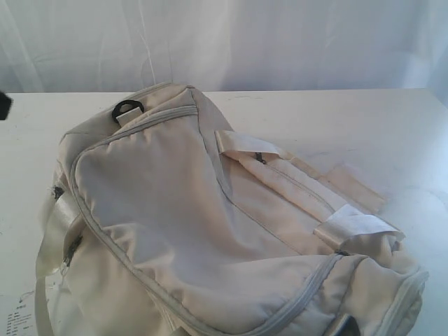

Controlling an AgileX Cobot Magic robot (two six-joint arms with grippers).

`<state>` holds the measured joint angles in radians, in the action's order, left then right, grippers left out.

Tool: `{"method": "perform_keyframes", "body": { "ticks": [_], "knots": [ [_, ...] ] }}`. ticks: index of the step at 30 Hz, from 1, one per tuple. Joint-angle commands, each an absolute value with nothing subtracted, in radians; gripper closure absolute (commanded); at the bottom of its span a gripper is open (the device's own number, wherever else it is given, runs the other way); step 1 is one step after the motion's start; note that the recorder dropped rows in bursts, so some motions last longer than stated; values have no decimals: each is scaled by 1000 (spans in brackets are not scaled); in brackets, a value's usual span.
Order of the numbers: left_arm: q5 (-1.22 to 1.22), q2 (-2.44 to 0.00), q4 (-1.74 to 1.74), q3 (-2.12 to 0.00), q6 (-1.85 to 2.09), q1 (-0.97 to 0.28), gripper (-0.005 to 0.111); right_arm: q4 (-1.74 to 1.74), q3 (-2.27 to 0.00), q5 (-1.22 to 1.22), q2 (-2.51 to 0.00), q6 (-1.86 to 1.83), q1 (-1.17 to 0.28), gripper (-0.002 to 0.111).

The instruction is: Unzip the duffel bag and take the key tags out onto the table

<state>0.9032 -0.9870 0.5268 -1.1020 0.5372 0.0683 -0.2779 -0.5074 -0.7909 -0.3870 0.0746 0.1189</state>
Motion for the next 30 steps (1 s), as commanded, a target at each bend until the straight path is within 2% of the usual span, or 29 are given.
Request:
{"method": "perform_keyframes", "body": {
  "ticks": [1, 6, 13, 15, 18, 23, 24, 25, 30],
  "knots": [
    [1160, -1212, 681, -1317, 680, 68, 107, -312, -562, -931, -429, -7, 117, 108],
    [1221, -1447, 646, -1558, 607, 56, 107, -329, -613, -1068, -432, -26, 117, 108],
    [1221, -1621, 552, -1729, 564, -5, 107, -431, -617, -1138, -448, -39, 117, 108],
    [1221, -1661, 544, -1762, 549, -13, 107, -444, -617, -1140, -464, -60, 117, 104],
    [1221, -1724, 525, -1810, 515, -13, 107, -446, -615, -1157, -493, -60, 117, 88],
    [1221, -1811, 499, -1895, 508, -13, 107, -454, -615, -1172, -545, -78, 117, 43],
    [1221, -1828, 499, -1910, 513, -13, 107, -454, -615, -1172, -554, -78, 117, 38],
    [1221, -1842, 499, -1923, 523, -13, 107, -454, -615, -1165, -565, -78, 117, 34],
    [1221, -1886, 499, -1946, 590, -13, 104, -454, -572, -1074, -629, -65, 117, 34]
  ]
}}
